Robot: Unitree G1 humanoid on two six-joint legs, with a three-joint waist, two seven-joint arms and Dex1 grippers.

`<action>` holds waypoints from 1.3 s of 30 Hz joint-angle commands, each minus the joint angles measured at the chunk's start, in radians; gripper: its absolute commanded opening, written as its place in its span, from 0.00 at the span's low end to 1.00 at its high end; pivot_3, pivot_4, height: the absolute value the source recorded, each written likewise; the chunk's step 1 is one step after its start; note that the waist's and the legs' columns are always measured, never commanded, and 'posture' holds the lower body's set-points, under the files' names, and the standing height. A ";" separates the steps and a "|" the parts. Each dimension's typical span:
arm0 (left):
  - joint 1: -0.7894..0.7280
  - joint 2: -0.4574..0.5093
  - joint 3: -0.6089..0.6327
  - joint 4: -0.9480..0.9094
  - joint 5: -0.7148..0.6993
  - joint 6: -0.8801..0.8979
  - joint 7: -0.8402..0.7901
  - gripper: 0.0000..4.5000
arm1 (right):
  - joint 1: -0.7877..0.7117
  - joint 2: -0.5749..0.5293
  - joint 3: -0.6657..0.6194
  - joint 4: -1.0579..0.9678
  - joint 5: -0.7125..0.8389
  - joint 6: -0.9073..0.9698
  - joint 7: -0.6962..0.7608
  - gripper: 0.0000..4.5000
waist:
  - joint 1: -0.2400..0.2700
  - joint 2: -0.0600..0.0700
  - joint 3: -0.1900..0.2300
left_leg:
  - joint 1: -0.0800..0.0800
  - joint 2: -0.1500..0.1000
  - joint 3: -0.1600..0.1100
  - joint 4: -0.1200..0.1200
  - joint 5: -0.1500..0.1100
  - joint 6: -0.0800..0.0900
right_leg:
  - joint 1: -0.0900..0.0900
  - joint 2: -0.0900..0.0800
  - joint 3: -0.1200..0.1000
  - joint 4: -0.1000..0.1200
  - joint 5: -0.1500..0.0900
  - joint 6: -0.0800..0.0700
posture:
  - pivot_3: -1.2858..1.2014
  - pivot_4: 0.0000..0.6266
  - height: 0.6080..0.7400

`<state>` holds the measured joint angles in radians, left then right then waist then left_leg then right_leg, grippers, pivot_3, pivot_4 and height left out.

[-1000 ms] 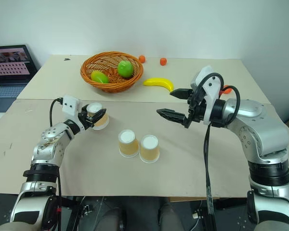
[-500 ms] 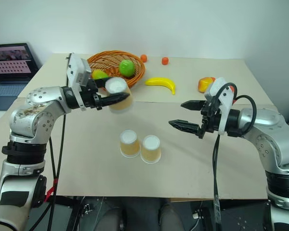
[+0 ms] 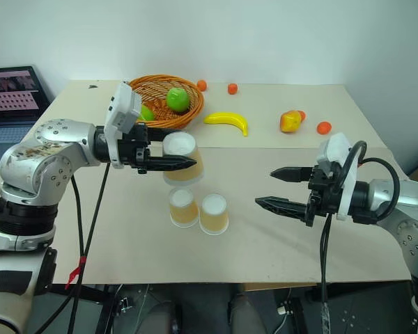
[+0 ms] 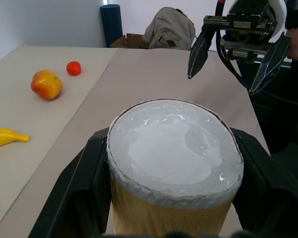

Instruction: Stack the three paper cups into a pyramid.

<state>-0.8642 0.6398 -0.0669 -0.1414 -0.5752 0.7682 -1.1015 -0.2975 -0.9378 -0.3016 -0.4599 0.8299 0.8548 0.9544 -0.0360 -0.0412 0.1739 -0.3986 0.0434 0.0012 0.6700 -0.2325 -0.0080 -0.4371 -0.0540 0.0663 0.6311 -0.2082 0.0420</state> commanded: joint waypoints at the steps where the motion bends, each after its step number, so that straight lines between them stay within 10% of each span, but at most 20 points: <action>1: 0.003 -0.045 -0.018 -0.011 0.000 -0.007 0.037 0.61 | -0.013 0.000 -0.028 -0.029 0.024 -0.008 -0.025 1.00 | 0.001 0.000 0.000 | 0.000 0.000 0.000 0.000 0.000 0.000 | 0.000 0.000 0.000 0.000 0.000 0.000 | 0.52 0.24 0.96; 35: 0.104 -0.078 -0.101 -0.050 0.078 -0.103 0.025 0.61 | -0.014 0.002 -0.029 -0.049 0.047 -0.015 -0.131 1.00 | 0.011 0.000 0.000 | -0.001 0.000 0.000 0.004 0.000 0.000 | 0.001 0.000 0.001 0.001 0.001 0.000 | 0.52 0.24 0.96; 39: 0.091 -0.078 -0.095 -0.043 0.066 -0.093 0.016 0.93 | -0.022 0.003 -0.022 -0.041 0.043 -0.015 -0.132 1.00 | 0.012 0.000 0.000 | -0.001 0.000 0.000 0.004 0.000 0.000 | 0.001 0.000 0.001 0.001 0.001 -0.001 | 0.52 0.24 0.96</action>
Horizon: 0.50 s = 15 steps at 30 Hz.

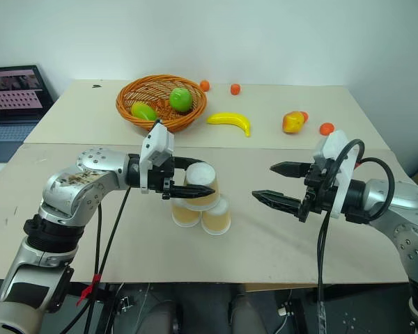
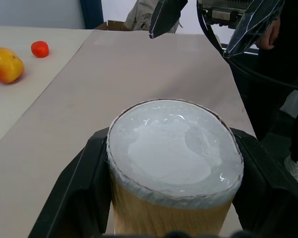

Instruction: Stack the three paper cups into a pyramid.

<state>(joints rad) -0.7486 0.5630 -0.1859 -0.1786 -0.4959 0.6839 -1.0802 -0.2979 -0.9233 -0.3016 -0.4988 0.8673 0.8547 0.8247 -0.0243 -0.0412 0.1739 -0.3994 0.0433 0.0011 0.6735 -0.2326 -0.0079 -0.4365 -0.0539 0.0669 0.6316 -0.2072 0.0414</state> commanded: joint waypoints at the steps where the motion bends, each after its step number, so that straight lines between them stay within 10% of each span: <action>1: -0.030 -0.001 0.027 -0.003 -0.016 -0.005 -0.007 0.98 | -0.024 -0.011 -0.021 0.000 0.004 -0.015 -0.003 1.00 | 0.001 0.000 0.000 | 0.000 0.000 0.000 0.000 0.000 0.000 | 0.000 0.000 0.000 0.000 0.000 0.000 | 0.52 0.24 0.96; 15: -0.194 -0.028 0.127 0.057 -0.074 0.041 0.062 0.98 | -0.046 -0.012 -0.006 0.020 -0.002 -0.015 -0.001 1.00 | 0.006 0.000 0.000 | -0.001 0.000 0.000 0.001 0.000 0.000 | 0.000 0.000 0.000 0.000 0.000 0.000 | 0.52 0.24 0.96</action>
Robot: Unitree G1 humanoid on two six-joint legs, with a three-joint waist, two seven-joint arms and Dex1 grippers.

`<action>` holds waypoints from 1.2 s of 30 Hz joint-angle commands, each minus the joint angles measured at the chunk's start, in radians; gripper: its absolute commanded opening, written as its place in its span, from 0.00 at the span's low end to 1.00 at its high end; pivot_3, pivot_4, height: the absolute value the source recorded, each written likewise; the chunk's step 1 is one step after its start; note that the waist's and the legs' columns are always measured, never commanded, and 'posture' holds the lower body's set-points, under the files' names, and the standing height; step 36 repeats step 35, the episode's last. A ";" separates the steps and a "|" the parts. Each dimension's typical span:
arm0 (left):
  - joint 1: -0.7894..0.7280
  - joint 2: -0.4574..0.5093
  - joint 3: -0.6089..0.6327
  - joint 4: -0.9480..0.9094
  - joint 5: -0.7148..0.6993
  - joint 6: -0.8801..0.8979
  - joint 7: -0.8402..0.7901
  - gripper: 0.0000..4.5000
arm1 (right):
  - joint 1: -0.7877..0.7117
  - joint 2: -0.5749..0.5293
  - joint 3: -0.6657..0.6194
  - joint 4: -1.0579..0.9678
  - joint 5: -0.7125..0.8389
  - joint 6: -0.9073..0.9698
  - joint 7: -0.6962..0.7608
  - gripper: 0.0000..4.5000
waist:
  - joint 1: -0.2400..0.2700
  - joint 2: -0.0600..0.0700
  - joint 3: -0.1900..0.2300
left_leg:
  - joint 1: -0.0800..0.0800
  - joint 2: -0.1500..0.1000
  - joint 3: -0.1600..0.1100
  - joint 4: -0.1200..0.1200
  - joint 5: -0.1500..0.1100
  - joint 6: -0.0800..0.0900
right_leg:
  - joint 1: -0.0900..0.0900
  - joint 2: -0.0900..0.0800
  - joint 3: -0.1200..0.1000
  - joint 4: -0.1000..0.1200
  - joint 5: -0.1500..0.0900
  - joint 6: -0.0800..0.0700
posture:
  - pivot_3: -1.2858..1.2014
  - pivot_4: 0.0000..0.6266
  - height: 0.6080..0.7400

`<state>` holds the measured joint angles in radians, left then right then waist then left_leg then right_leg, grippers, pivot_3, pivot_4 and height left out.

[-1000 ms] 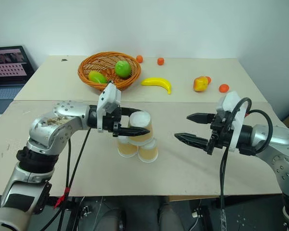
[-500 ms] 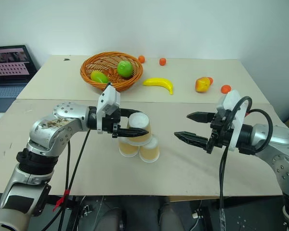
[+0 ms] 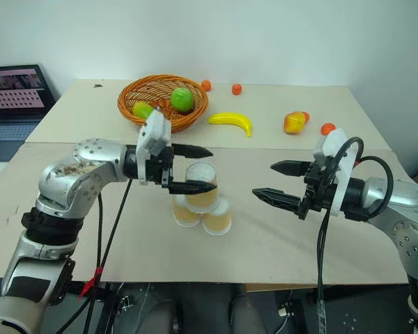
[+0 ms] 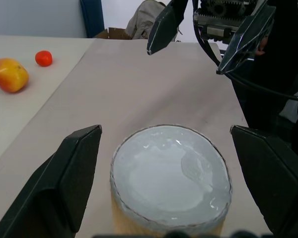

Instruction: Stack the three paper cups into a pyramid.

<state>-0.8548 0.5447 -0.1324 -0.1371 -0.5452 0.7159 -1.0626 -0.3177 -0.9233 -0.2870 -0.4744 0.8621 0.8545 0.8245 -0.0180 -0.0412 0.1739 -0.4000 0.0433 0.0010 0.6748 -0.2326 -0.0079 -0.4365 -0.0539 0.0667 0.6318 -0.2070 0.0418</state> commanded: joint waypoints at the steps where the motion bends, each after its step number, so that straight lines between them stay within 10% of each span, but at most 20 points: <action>1: -0.120 -0.013 0.097 0.032 -0.040 0.021 0.058 0.98 | -0.027 -0.013 -0.021 -0.003 0.004 -0.013 0.000 1.00 | 0.000 0.000 0.000 | 0.000 0.000 0.000 0.000 0.000 0.000 | 0.000 0.000 0.000 0.000 0.000 0.000 | 0.52 0.24 0.96; 8: -0.186 0.078 0.224 0.076 -0.093 0.097 0.082 0.98 | 0.023 -0.044 -0.089 0.002 0.002 -0.003 0.003 1.00 | -0.004 0.000 0.000 | 0.000 0.000 0.000 0.000 0.000 0.000 | 0.000 0.000 0.000 0.000 0.000 0.000 | 0.52 0.24 0.96; 18: 0.213 0.338 0.340 0.067 -0.023 0.004 0.017 0.98 | 0.242 0.020 -0.191 -0.050 -0.104 -0.094 -0.061 1.00 | -0.008 0.000 0.000 | 0.002 0.001 0.001 -0.001 0.000 0.000 | 0.000 0.000 0.001 0.001 0.000 0.000 | 0.52 0.24 0.96; 36: 0.732 -0.005 0.380 -0.123 0.105 -0.254 0.408 0.98 | 0.357 0.298 -0.060 -0.060 -0.226 -0.179 -0.257 1.00 | 0.001 0.001 0.000 | 0.002 0.001 0.001 0.000 0.000 0.000 | 0.002 0.000 0.001 0.000 0.002 -0.004 | 0.52 0.24 0.96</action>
